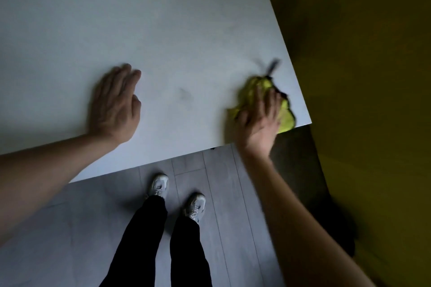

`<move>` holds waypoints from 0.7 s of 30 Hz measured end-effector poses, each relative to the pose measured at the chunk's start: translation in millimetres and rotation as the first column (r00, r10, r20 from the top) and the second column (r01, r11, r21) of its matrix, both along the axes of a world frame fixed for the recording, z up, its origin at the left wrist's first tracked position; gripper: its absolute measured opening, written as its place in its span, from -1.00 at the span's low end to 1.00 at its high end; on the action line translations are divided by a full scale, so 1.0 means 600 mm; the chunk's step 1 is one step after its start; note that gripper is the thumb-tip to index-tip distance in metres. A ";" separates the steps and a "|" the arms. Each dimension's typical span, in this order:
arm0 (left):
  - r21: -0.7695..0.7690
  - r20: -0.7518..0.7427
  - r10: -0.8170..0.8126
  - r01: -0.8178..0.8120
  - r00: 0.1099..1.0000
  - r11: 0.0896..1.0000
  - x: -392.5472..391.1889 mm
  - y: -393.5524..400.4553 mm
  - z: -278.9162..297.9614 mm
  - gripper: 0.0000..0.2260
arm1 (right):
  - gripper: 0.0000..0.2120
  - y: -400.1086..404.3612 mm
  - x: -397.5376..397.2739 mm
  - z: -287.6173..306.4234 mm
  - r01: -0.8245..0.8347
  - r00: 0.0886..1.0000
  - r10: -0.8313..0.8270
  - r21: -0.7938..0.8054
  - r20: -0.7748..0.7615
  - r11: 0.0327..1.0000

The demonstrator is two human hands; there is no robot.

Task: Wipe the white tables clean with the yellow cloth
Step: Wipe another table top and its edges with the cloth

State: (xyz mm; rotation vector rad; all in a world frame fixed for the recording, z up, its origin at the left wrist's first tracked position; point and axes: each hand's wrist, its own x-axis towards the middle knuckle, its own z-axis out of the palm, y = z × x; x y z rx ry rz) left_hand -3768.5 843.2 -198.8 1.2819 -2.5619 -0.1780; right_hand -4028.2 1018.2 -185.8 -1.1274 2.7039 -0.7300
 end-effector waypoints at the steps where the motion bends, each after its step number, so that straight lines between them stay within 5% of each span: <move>1: -0.001 0.004 0.004 -0.004 1.000 1.000 -0.001 0.000 0.001 -0.50 | -0.35 -0.004 0.037 0.000 -0.083 0.997 0.083 -0.006 0.008 0.997; 8: 0.016 0.037 0.093 -0.093 0.995 0.995 -0.040 -0.005 0.018 -0.56 | -0.45 -0.014 0.082 -0.013 -0.435 0.899 0.436 0.025 -0.046 0.900; 13: 0.077 0.038 -0.041 0.038 0.998 0.996 -0.131 0.006 0.032 -0.50 | -0.37 -0.015 -0.060 -0.009 -0.044 0.999 0.044 0.058 0.000 0.997; 21: 0.186 0.133 -0.195 0.169 0.972 0.968 -0.267 0.002 0.048 -0.42 | -0.33 -0.091 -0.150 -0.009 -0.053 0.998 0.057 0.109 -0.037 0.993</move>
